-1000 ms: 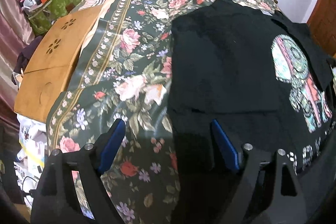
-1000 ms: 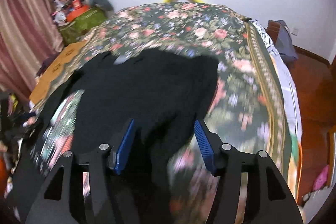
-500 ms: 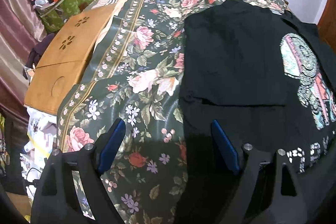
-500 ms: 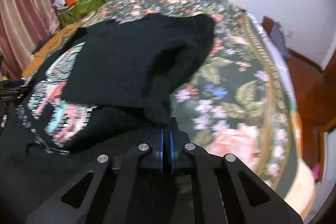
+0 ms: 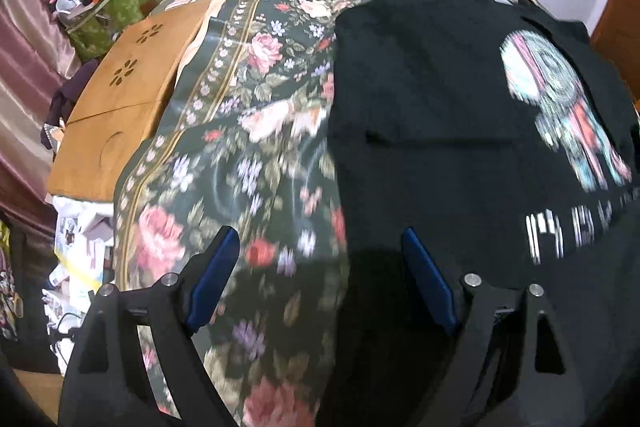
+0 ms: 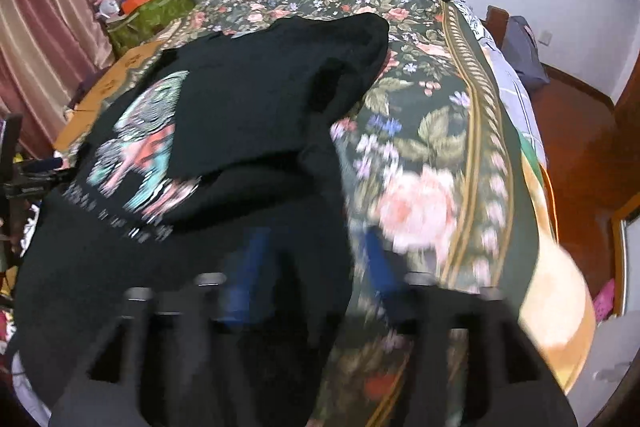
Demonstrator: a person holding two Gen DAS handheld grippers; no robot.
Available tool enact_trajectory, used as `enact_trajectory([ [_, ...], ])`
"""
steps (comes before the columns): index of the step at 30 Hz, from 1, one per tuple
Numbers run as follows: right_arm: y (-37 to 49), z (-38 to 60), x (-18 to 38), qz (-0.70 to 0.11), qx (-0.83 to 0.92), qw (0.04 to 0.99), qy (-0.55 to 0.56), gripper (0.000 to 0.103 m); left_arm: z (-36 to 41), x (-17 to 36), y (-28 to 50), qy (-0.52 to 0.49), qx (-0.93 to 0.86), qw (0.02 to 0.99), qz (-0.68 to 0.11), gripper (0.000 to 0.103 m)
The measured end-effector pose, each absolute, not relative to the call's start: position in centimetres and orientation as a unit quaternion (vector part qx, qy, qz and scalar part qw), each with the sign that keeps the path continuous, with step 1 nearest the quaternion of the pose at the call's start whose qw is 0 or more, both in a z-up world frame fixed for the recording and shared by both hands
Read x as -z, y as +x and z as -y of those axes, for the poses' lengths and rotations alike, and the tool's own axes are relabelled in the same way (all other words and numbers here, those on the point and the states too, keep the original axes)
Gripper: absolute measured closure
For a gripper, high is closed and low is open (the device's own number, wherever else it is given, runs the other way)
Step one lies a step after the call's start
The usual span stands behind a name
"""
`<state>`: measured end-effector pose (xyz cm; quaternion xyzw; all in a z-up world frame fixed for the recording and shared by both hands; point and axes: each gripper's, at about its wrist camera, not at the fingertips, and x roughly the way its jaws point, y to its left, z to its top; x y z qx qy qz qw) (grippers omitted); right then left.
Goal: Fold small clothes
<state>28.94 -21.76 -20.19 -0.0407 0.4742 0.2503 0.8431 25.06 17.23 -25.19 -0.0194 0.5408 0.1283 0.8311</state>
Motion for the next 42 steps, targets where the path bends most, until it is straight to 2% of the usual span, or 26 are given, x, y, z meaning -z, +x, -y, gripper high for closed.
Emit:
enact_trajectory([
  [9, 24.4, 23.0, 22.7, -0.515, -0.255, 0.818, -0.020, 0.044, -17.7, 24.8, 20.6, -0.090, -0.096, 0.825, -0.549, 0.020],
  [12, 23.9, 22.8, 24.1, -0.529, -0.256, 0.809, -0.006, 0.044, -17.7, 24.6, 19.9, -0.121, -0.074, 0.825, -0.548, 0.035],
  [15, 23.7, 22.9, 24.6, -0.521, -0.260, 0.813, 0.030, 0.044, -17.8, 24.6, 19.6, -0.159, -0.046, 0.822, -0.545, 0.057],
  [17, 23.8, 22.8, 24.7, -0.516, -0.264, 0.813, 0.044, 0.046, -17.5, 24.5, 19.6, -0.168, -0.027, 0.823, -0.542, 0.076],
  [18, 23.9, 22.6, 24.7, -0.512, -0.269, 0.815, 0.047, 0.057, -17.2, 24.4, 19.7, -0.164, -0.024, 0.825, -0.541, 0.080],
  [19, 24.0, 22.4, 24.6, -0.508, -0.272, 0.816, 0.048, 0.071, -16.9, 24.3, 19.9, -0.154, -0.026, 0.827, -0.539, 0.086],
  [20, 24.2, 22.2, 24.6, -0.505, -0.271, 0.818, 0.048, 0.079, -16.6, 24.1, 20.1, -0.141, -0.031, 0.830, -0.538, 0.092],
  [21, 24.5, 22.0, 24.6, -0.505, -0.272, 0.818, 0.049, 0.094, -16.3, 23.9, 20.3, -0.132, -0.036, 0.833, -0.536, 0.094],
  [22, 24.8, 21.8, 24.6, -0.506, -0.276, 0.816, 0.050, 0.096, -16.1, 23.6, 20.5, -0.119, -0.046, 0.838, -0.530, 0.095],
  [27, 25.6, 20.4, 23.7, -0.486, -0.282, 0.827, 0.016, 0.098, -16.1, 21.1, 22.1, -0.094, -0.063, 0.863, -0.493, 0.097],
  [33, 28.4, 19.6, 20.9, -0.441, -0.272, 0.855, 0.031, 0.098, -17.4, 18.4, 26.1, -0.108, -0.073, 0.881, -0.454, 0.097],
  [37, 29.5, 18.9, 20.5, -0.447, -0.265, 0.854, 0.022, 0.096, -17.3, 19.5, 28.2, -0.079, -0.095, 0.871, -0.475, 0.094],
  [39, 29.5, 19.4, 20.6, -0.460, -0.265, 0.847, 0.022, 0.094, -17.4, 20.2, 28.2, -0.080, -0.090, 0.860, -0.496, 0.088],
  [40, 29.3, 19.5, 20.6, -0.467, -0.267, 0.843, 0.021, 0.086, -17.4, 20.5, 27.9, -0.083, -0.084, 0.855, -0.505, 0.079],
  [41, 29.1, 19.7, 20.5, -0.473, -0.268, 0.839, 0.019, 0.081, -17.4, 20.6, 27.3, -0.085, -0.079, 0.853, -0.509, 0.066],
  [42, 28.8, 20.3, 20.3, -0.476, -0.266, 0.838, 0.018, 0.068, -17.4, 20.7, 26.6, -0.083, -0.077, 0.852, -0.511, 0.059],
])
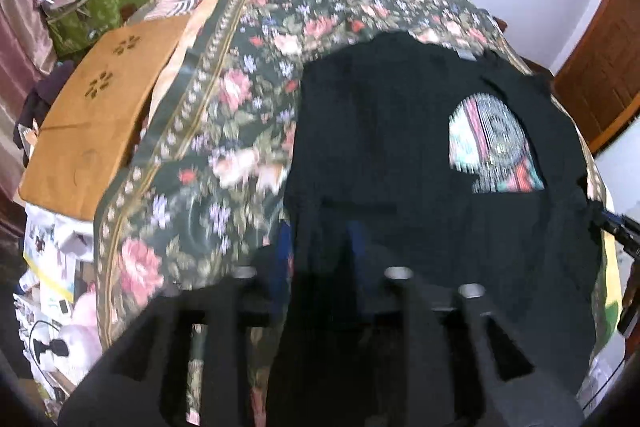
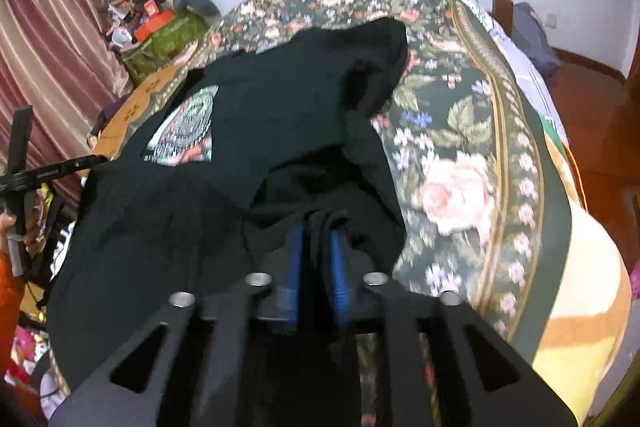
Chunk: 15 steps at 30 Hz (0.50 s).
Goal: Fold small clothes
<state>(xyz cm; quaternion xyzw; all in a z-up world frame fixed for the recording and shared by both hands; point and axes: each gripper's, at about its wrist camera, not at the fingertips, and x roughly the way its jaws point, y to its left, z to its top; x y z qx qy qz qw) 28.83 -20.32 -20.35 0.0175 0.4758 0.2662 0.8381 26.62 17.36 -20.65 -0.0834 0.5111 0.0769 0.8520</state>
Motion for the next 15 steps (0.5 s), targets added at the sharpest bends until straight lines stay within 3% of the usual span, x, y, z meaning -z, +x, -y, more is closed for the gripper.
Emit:
enact_trajectory([
  [1, 28.4, 20.7, 20.2, -0.475, -0.263, 0.839, 0.016, 0.056, -17.3, 20.6, 25.8, -0.080, -0.077, 0.853, -0.510, 0.048],
  [3, 27.3, 21.6, 19.8, -0.474, -0.260, 0.841, 0.011, 0.050, -17.0, 20.2, 24.0, -0.071, -0.074, 0.855, -0.508, 0.043],
  [7, 25.0, 23.2, 19.6, -0.486, -0.255, 0.836, 0.013, 0.047, -17.1, 19.9, 20.0, -0.074, -0.064, 0.847, -0.522, 0.036],
  [15, 20.5, 24.7, 21.0, -0.512, -0.253, 0.821, 0.005, 0.047, -17.3, 21.5, 13.6, -0.094, -0.068, 0.823, -0.557, 0.036],
])
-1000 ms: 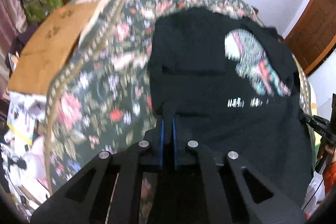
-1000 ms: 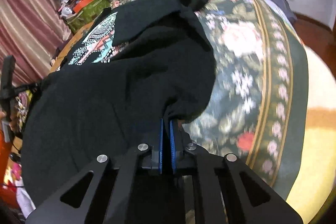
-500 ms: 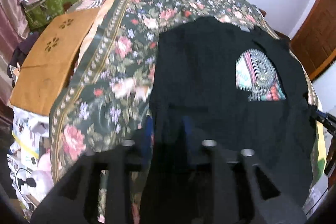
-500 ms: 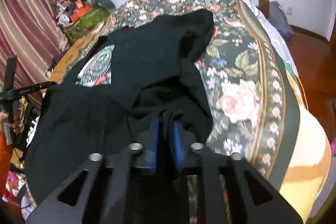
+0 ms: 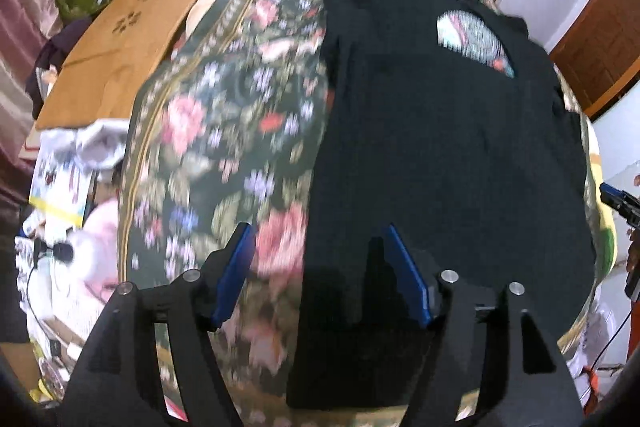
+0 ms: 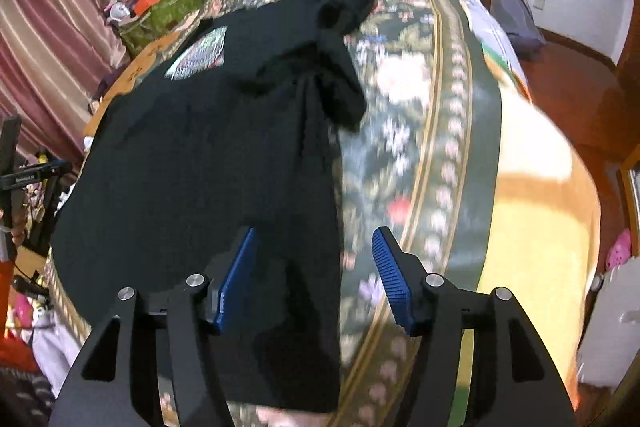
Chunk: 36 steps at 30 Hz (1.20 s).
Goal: Fold small clothes
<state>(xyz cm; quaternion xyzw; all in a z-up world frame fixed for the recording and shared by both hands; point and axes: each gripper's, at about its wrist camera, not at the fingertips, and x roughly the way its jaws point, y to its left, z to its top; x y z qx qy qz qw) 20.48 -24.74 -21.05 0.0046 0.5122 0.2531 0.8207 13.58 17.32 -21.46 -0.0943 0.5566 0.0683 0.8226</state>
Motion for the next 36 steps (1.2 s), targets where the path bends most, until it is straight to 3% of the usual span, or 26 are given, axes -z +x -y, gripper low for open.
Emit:
enact_trajectory([
  [11, 19.1, 25.7, 25.6, -0.554, -0.249, 0.793, 0.052, 0.045, -17.7, 24.1, 9.9, -0.180, -0.038, 0.798, -0.574, 0.032],
  [15, 19.0, 25.1, 25.8, -0.550, -0.278, 0.784, 0.074, 0.075, -17.2, 24.2, 9.4, -0.199, -0.035, 0.808, -0.553, 0.040],
  [17, 19.0, 24.4, 25.7, -0.544, -0.295, 0.781, 0.082, 0.093, -16.5, 23.8, 9.5, -0.191, -0.033, 0.816, -0.544, 0.061],
  [18, 18.9, 23.8, 25.6, -0.541, -0.296, 0.783, 0.078, 0.095, -16.1, 23.6, 9.6, -0.186, -0.030, 0.819, -0.542, 0.069],
  [19, 18.9, 23.4, 25.3, -0.537, -0.297, 0.786, 0.069, 0.096, -15.7, 23.2, 9.8, -0.178, -0.028, 0.821, -0.542, 0.094],
  [20, 18.9, 23.0, 24.8, -0.530, -0.305, 0.788, 0.064, 0.097, -15.3, 22.9, 10.1, -0.171, -0.023, 0.821, -0.544, 0.100],
  [24, 19.1, 21.9, 21.8, -0.488, -0.324, 0.809, 0.049, 0.098, -14.6, 19.8, 10.9, -0.139, -0.022, 0.844, -0.517, 0.100],
  [36, 22.7, 22.2, 6.6, -0.305, -0.315, 0.898, 0.026, 0.099, -15.0, 4.1, 15.5, -0.124, -0.018, 0.929, -0.349, 0.100],
])
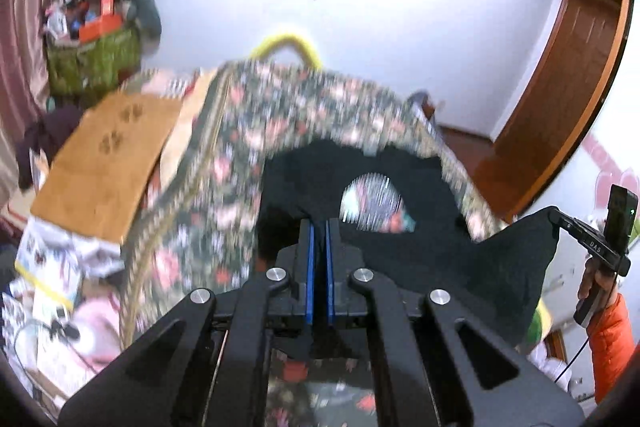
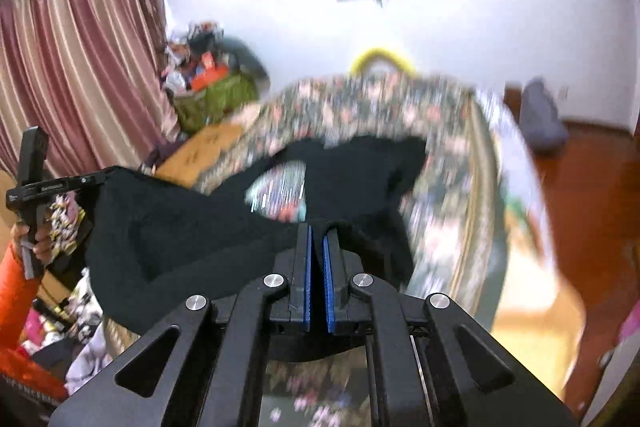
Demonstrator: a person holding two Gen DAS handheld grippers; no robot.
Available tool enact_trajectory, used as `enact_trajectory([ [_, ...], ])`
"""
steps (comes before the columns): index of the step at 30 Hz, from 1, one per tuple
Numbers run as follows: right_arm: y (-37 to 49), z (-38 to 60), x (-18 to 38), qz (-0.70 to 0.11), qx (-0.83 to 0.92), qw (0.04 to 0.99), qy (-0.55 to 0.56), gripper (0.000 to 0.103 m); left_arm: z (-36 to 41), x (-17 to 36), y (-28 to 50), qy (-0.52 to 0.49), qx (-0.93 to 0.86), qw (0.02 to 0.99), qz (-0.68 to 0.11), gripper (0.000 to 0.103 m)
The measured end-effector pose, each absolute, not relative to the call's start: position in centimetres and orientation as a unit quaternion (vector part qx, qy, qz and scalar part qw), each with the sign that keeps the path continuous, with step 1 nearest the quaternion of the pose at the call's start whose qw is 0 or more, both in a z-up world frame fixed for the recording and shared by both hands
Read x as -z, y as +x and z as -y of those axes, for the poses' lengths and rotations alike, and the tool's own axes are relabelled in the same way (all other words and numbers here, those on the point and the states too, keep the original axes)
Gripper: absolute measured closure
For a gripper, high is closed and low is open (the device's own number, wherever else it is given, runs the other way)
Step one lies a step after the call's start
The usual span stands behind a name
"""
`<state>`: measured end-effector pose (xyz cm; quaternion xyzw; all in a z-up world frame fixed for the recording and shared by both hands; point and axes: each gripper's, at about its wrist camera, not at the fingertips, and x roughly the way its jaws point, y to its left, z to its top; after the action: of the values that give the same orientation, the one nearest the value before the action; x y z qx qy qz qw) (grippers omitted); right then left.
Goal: Fold small clothes
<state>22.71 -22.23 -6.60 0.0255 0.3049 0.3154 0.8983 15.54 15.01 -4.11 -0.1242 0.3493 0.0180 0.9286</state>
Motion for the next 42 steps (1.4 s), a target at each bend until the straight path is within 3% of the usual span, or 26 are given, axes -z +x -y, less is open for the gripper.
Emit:
enact_trajectory([
  [7, 25.6, 22.6, 1.8, -0.250, -0.287, 0.924, 0.034, 0.099, -15.1, -1.2, 19.3, -0.112, -0.038, 0.950, -0.290, 0.100],
  [13, 29.4, 21.5, 2.3, -0.256, -0.266, 0.929, 0.032, 0.099, -16.7, -0.4, 24.8, -0.118, -0.064, 0.945, -0.300, 0.100],
  [27, 42.8, 20.1, 13.3, -0.372, -0.219, 0.902, 0.021, 0.099, -23.3, 16.6, 41.3, -0.108, -0.146, 0.889, -0.421, 0.101],
  [33, 46.1, 19.4, 17.4, -0.420, -0.209, 0.883, 0.008, 0.097, -23.4, 22.0, 44.4, -0.068, -0.134, 0.875, -0.461, 0.100],
  [35, 45.9, 19.3, 18.0, -0.428, -0.206, 0.880, -0.013, 0.090, -23.1, 22.8, 44.6, -0.039, -0.138, 0.870, -0.471, 0.094],
  [37, 45.0, 19.8, 18.0, -0.430, -0.198, 0.880, -0.024, 0.069, -23.2, 22.8, 44.2, -0.033, -0.143, 0.868, -0.475, 0.089],
  [39, 44.1, 20.2, 17.8, -0.427, -0.206, 0.880, -0.025, 0.055, -23.8, 22.5, 43.2, -0.059, -0.133, 0.866, -0.478, 0.070],
  [40, 42.9, 20.6, 17.5, -0.425, -0.213, 0.880, -0.025, 0.049, -24.0, 22.4, 42.6, -0.072, -0.129, 0.865, -0.480, 0.041],
  [41, 42.3, 20.7, 17.4, -0.426, -0.218, 0.878, -0.025, 0.047, -24.2, 22.1, 41.4, -0.088, -0.122, 0.867, -0.476, 0.034],
  [42, 41.6, 20.9, 17.3, -0.430, -0.223, 0.875, -0.024, 0.044, -24.0, 21.9, 40.4, -0.092, -0.117, 0.871, -0.469, 0.033],
])
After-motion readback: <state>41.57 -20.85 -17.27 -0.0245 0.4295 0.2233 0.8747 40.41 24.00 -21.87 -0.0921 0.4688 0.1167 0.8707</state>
